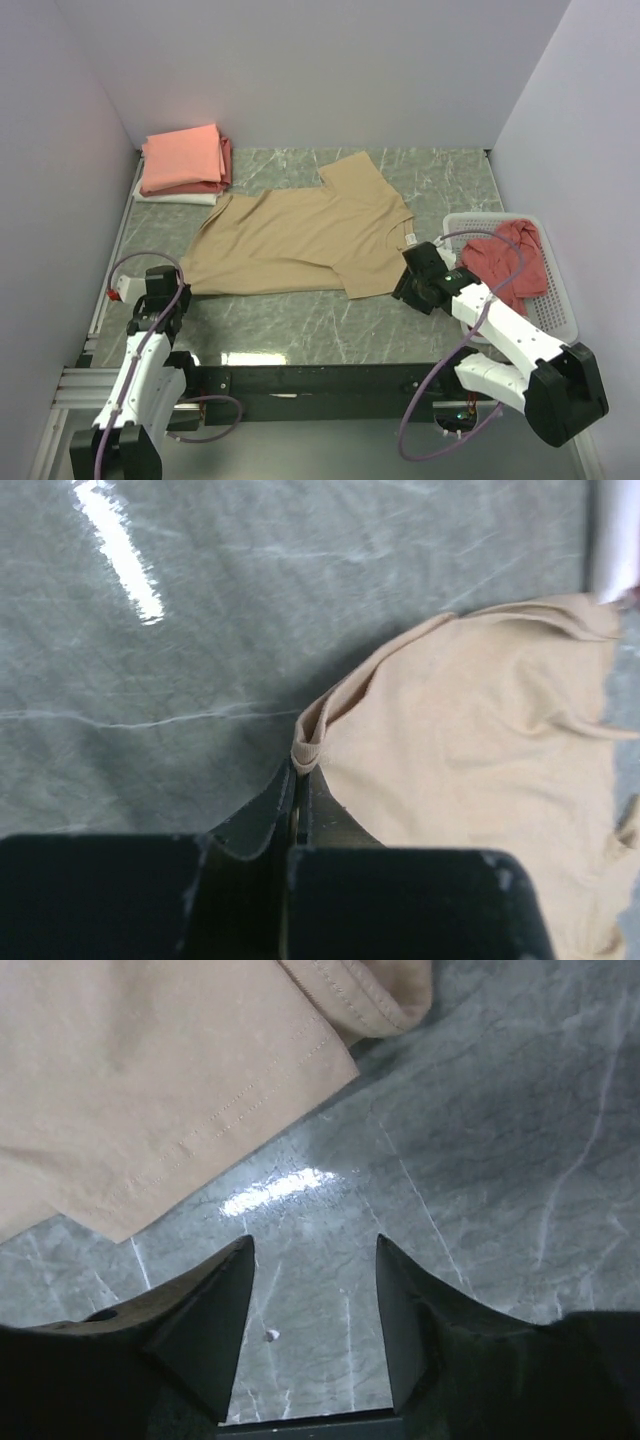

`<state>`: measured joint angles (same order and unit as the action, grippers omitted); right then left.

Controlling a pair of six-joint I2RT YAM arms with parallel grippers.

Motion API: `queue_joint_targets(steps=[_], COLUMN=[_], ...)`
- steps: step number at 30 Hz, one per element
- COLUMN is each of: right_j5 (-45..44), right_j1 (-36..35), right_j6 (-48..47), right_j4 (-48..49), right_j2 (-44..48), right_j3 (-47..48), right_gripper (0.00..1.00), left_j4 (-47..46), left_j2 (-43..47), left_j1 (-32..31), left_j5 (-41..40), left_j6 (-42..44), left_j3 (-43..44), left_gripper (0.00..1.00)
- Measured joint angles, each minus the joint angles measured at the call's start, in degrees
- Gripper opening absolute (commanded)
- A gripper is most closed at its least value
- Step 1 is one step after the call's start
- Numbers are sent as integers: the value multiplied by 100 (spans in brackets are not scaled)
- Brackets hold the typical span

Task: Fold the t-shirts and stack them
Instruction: Fold the tshirt

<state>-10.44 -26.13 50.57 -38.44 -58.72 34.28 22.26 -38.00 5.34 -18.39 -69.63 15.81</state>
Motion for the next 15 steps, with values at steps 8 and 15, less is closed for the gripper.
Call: queue_joint_targets(steps=[8,15], right_j5=[46,-22], right_j1=[2,44], right_j6=[87,125], right_j4=[741,1355], right_j2=[-577,-1154], right_j3=[-24,-22], right_gripper=[71,66], left_j4=[-61,-168], left_j2=[-697,-682], left_j1=[11,17], left_j5=[52,74], left_j6=[153,286], left_j3=[17,17], left_gripper=[1,0])
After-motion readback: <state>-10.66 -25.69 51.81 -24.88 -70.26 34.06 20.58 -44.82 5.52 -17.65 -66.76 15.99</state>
